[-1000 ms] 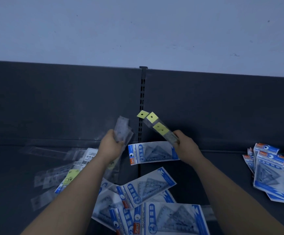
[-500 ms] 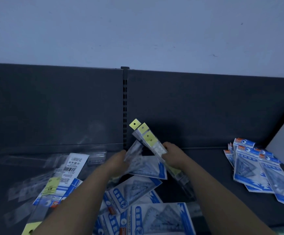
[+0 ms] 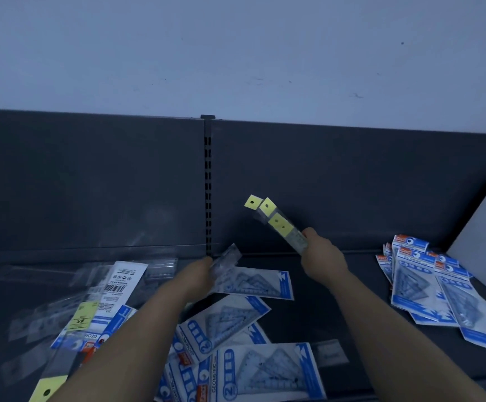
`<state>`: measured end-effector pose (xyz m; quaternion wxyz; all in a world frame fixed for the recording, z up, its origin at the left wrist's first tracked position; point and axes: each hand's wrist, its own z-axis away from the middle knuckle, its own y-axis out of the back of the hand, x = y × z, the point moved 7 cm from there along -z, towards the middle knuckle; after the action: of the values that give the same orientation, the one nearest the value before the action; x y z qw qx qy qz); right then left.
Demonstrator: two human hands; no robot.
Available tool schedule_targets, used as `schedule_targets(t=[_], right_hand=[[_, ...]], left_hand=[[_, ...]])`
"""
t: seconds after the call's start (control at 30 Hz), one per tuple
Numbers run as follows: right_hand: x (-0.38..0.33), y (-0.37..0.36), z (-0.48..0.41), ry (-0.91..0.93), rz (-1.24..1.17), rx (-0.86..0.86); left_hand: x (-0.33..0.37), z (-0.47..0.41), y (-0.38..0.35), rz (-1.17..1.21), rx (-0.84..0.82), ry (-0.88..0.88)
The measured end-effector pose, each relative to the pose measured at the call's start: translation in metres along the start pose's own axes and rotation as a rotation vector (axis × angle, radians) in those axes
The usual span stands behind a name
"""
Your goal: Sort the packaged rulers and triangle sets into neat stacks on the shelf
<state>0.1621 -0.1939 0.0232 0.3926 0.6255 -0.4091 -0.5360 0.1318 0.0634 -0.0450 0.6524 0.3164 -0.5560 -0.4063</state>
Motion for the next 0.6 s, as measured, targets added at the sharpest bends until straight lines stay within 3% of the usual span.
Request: schedule_targets(t=[0.1, 0.27, 0.6], right_hand=[[-0.005, -0.012, -0.004, 0.027, -0.092, -0.156], [-0.028, -0.051, 0.003, 0.11, -0.073, -0.317], [-0.023, -0.081, 0.007, 0.155, -0.058, -0.31]], left_hand=[[0.006, -0.003, 0.02, 0.016, 0.108, 0.015], [0.024, 0.005, 0.048, 0.261, 0.304, 0.038], [-0.007, 0.018, -0.007, 0.016, 0.057, 0.155]])
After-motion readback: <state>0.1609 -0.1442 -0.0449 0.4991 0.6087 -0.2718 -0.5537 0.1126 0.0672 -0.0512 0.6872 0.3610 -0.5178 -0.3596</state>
